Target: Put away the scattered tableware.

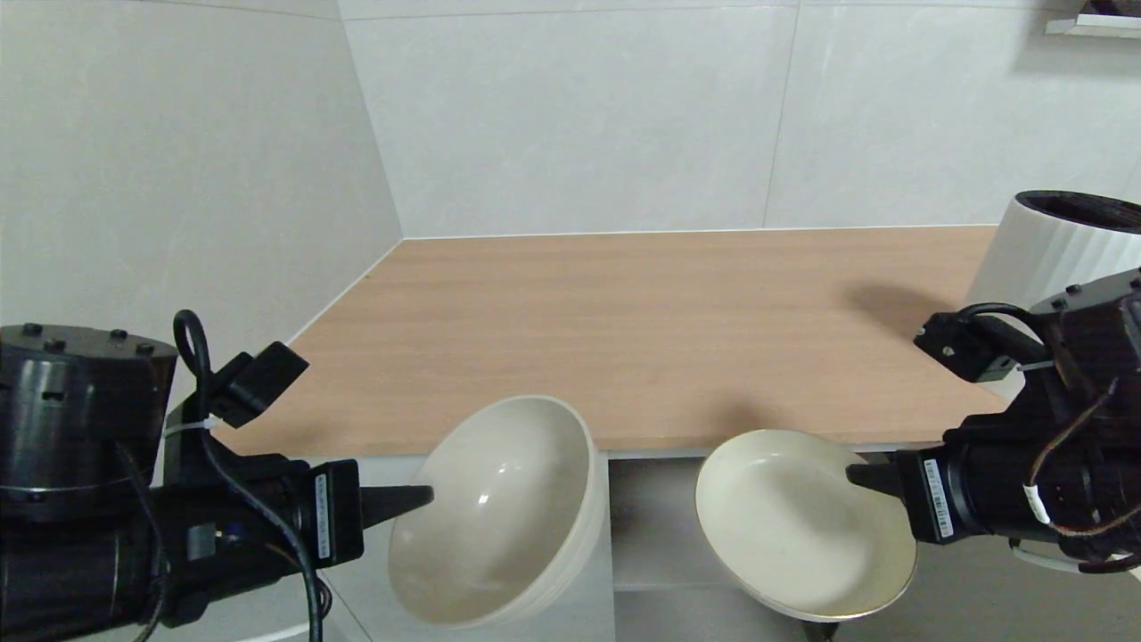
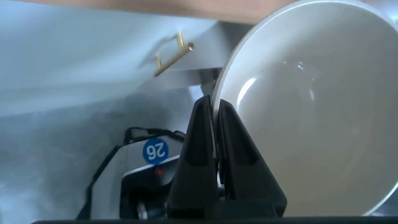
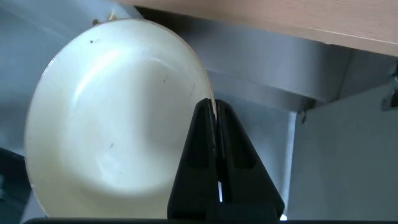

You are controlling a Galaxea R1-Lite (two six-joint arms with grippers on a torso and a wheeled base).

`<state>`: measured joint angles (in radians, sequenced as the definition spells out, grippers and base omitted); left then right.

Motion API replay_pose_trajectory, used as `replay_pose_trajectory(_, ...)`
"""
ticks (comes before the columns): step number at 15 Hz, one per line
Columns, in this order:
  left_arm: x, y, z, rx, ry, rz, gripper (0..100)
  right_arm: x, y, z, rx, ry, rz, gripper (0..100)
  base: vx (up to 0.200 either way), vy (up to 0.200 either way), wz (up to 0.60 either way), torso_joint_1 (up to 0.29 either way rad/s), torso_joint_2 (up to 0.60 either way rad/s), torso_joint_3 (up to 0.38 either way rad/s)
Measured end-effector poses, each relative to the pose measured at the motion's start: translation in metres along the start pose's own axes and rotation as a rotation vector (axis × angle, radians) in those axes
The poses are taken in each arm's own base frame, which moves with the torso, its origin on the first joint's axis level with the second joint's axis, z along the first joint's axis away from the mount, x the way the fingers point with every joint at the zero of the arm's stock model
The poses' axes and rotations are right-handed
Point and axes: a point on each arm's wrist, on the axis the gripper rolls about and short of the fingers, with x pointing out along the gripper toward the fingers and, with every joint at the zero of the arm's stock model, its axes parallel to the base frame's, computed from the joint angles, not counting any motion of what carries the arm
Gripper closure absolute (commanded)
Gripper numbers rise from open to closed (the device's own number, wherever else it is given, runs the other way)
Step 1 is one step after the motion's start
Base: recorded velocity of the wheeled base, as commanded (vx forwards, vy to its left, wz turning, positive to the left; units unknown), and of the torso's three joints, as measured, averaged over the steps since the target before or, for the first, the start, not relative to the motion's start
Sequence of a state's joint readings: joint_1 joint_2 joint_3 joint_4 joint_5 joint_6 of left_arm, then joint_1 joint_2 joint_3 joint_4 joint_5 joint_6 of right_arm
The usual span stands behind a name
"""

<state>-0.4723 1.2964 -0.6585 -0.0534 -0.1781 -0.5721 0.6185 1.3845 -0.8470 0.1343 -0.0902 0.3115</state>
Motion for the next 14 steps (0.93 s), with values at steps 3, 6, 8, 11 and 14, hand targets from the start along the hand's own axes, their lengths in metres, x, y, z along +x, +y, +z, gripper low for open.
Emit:
replay_pose_trajectory(3, 0.002, 0.001, -0.009, 0.038, 0.036, -0.003, 100, 0.003, -0.002, -0.010, -0.025, -0.015, 0.013, 100, 0.000, 0.000, 0.00, 0.000, 0.00, 0.000)
replay_pose_trajectory(6, 0.005, 0.001, -0.012, 0.043, 0.055, -0.002, 100, 0.008, -0.003, -0.014, -0.028, 0.003, 0.010, 100, 0.000, 0.000, 0.00, 0.000, 0.00, 0.000)
replay_pose_trajectory(8, 0.007, 0.001, -0.015, 0.047, 0.069, -0.002, 100, 0.011, -0.003, -0.016, -0.029, 0.014, 0.007, 100, 0.000, 0.000, 0.00, 0.000, 0.00, 0.000)
replay_pose_trajectory(11, 0.010, 0.001, -0.017, 0.049, 0.085, 0.001, 100, 0.013, -0.003, -0.017, -0.031, 0.021, 0.006, 100, 0.000, 0.000, 0.00, -0.128, 0.29, 0.178)
replay_pose_trajectory(14, 0.011, 0.001, -0.018, 0.051, 0.094, 0.001, 100, 0.014, -0.003, -0.018, -0.039, 0.028, 0.004, 100, 0.000, 0.000, 0.00, -0.178, 0.45, 0.268)
